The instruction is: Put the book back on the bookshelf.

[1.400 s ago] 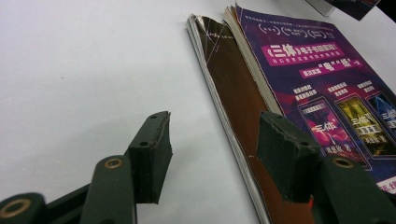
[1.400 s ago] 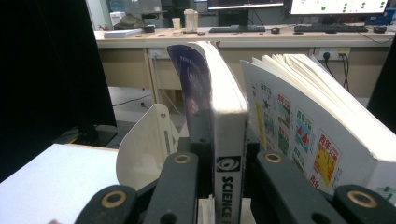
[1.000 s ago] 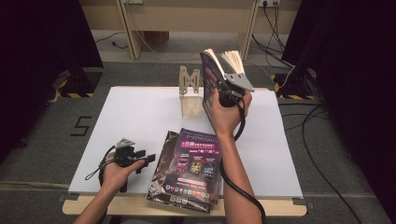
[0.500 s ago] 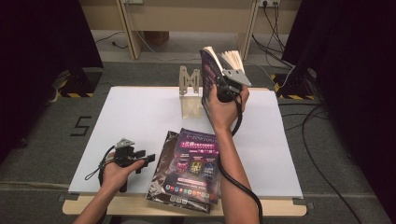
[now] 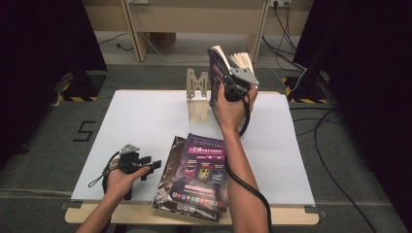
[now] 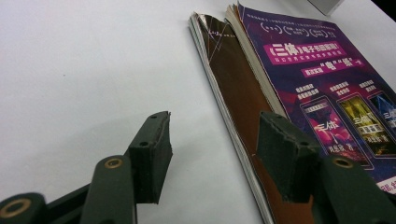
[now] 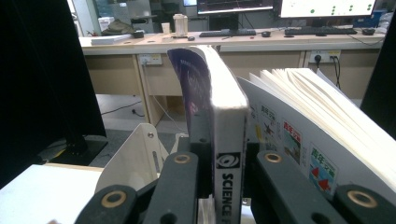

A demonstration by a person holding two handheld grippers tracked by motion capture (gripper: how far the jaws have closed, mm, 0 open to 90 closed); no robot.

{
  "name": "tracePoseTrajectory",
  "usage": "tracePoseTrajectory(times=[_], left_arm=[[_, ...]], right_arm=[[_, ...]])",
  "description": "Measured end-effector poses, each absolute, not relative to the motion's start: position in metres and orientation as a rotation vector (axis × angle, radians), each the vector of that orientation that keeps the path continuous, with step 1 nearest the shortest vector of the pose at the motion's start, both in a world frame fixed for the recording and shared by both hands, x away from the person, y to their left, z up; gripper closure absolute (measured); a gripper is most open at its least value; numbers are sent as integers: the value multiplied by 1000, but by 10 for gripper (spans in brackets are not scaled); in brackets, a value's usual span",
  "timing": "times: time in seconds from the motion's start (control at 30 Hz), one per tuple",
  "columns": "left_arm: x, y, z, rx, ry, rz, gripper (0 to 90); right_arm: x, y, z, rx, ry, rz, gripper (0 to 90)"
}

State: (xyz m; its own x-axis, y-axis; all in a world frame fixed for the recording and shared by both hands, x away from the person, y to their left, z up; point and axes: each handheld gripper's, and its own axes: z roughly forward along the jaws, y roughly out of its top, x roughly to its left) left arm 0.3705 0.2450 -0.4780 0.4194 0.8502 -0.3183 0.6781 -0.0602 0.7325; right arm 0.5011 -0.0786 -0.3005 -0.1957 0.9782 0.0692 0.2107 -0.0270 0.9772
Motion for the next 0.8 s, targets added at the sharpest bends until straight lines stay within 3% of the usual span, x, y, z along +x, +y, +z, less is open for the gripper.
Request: tracePoseTrajectory(times=[0.8], left_arm=[[371, 245, -480, 1792, 1320, 245, 440]], right_arm=[[525, -71, -310, 1323, 1467, 1263, 831]])
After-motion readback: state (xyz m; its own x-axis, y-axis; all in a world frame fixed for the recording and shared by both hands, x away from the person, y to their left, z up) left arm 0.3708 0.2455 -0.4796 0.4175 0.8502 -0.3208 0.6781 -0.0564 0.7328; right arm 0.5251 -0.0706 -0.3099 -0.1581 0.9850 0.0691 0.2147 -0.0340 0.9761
